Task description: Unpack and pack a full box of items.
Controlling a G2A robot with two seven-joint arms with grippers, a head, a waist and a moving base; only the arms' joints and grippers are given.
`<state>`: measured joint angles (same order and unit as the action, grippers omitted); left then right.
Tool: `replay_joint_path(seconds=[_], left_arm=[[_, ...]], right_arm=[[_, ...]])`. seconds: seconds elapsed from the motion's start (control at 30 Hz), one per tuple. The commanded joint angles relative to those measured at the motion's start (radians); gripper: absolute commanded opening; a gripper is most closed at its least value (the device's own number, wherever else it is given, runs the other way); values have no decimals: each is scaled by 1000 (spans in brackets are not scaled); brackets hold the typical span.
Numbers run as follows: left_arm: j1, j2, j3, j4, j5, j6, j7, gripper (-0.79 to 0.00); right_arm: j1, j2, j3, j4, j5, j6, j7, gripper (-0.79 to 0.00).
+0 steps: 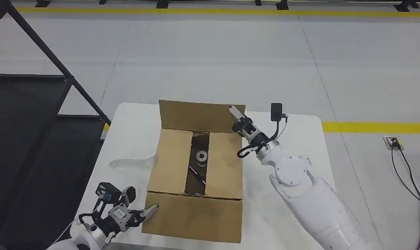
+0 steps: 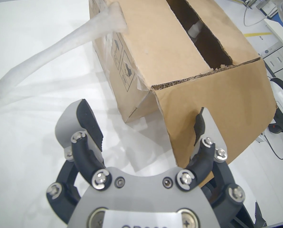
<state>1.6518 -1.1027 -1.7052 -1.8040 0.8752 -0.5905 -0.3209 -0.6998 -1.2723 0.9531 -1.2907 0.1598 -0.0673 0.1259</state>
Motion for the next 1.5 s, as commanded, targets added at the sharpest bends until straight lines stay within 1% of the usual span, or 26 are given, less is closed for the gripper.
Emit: replay_joint_path(seconds=[0.0,0.17,0.3,0.47,0.73,0.93,1.1,1.47], left_arm=[[2,1,0,-1,-2,2,2,0],[8,2,2,-2,-4,10,7,0],[11,3,4,-2,-3,14,11,0],[10,5,9,0,-5,19,7,0],[1,8,24,17,3,25,-11,0],[-6,11,28,31,7,26,-17,0],[-9,13,31,37,14,22,-21,0],[-18,17,46,51,22,28,-22,0]], right_arm=[[26,-11,-14,43,-10,-9,-30,0],[72,-43,-52,140,-20,-51,-97,0],[107,-67,-77,211,-17,-67,-107,0],[135,-93,-98,277,-46,-85,-167,0],[177,-129,-121,373,-70,-72,-168,0],[189,-149,-122,426,-86,-82,-176,0],[197,-160,-116,458,-92,-75,-144,0],[195,-173,-80,486,-106,-81,-118,0]])
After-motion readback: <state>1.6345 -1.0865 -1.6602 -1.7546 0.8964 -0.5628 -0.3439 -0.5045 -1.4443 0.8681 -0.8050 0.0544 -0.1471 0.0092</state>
